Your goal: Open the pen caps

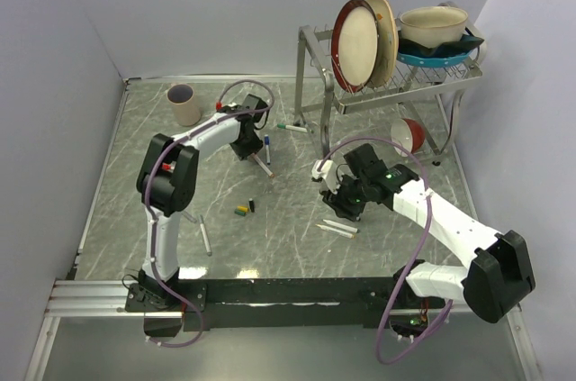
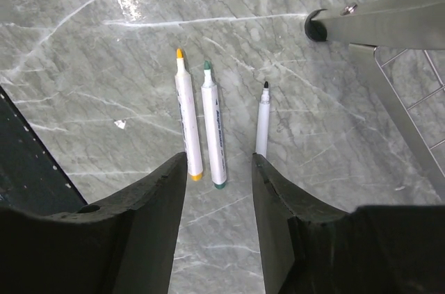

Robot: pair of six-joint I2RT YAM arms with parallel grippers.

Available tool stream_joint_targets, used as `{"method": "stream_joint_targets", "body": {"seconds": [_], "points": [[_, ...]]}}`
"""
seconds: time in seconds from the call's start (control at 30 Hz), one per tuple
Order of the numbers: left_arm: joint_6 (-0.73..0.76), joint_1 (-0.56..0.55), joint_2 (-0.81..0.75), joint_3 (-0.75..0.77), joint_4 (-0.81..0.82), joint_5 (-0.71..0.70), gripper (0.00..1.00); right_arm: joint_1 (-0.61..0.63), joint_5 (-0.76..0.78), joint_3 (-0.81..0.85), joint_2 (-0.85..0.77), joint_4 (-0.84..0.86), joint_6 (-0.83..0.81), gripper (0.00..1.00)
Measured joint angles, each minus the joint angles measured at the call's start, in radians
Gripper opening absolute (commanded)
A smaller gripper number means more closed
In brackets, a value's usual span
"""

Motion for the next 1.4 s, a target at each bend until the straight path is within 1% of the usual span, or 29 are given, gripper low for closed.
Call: {"method": "stream_joint_targets", "body": {"seconds": [0.33, 0.53, 0.6, 0.7, 0.8, 0.93, 1.07, 1.1, 1.2, 1.3, 1.4], "points": [[0.004, -0.004, 0.067, 0.086, -0.065, 0.000, 0.42, 0.010, -0.013, 0.000, -0.002, 0.000, -0.004, 0.50], [0.019, -0.004, 0.095, 0.107, -0.078, -0.007, 0.40, 0.012, -0.016, 0.000, -0.001, -0.001, -0.004, 0.50], [0.022, -0.004, 0.096, 0.107, -0.079, -0.010, 0.32, 0.013, -0.018, 0.000, -0.001, 0.000, -0.004, 0.50], [0.023, -0.004, 0.096, 0.106, -0.089, -0.022, 0.27, 0.014, -0.019, 0.000, -0.001, 0.000, -0.004, 0.50], [0.023, -0.005, 0.087, 0.082, -0.074, -0.033, 0.25, 0.014, -0.021, 0.000, 0.000, 0.000, -0.004, 0.50], [0.019, -0.005, 0.047, 0.014, -0.020, -0.042, 0.22, 0.014, -0.029, 0.000, 0.000, 0.000, -0.004, 0.50], [0.016, -0.005, -0.031, -0.108, 0.053, -0.047, 0.15, 0.014, -0.045, 0.000, 0.000, -0.001, -0.008, 0.50], [0.016, -0.005, -0.058, -0.148, 0.076, -0.047, 0.10, 0.014, -0.056, 0.000, 0.000, -0.002, -0.008, 0.50], [0.019, -0.005, -0.171, -0.300, 0.140, -0.034, 0.01, 0.014, -0.100, 0.000, -0.003, -0.005, -0.012, 0.50], [0.029, -0.004, -0.311, -0.447, 0.223, 0.006, 0.01, 0.014, -0.151, 0.000, -0.018, -0.008, -0.016, 0.50], [0.045, -0.007, -0.460, -0.583, 0.365, 0.075, 0.01, 0.018, -0.193, 0.000, -0.048, -0.006, -0.015, 0.52]]}}
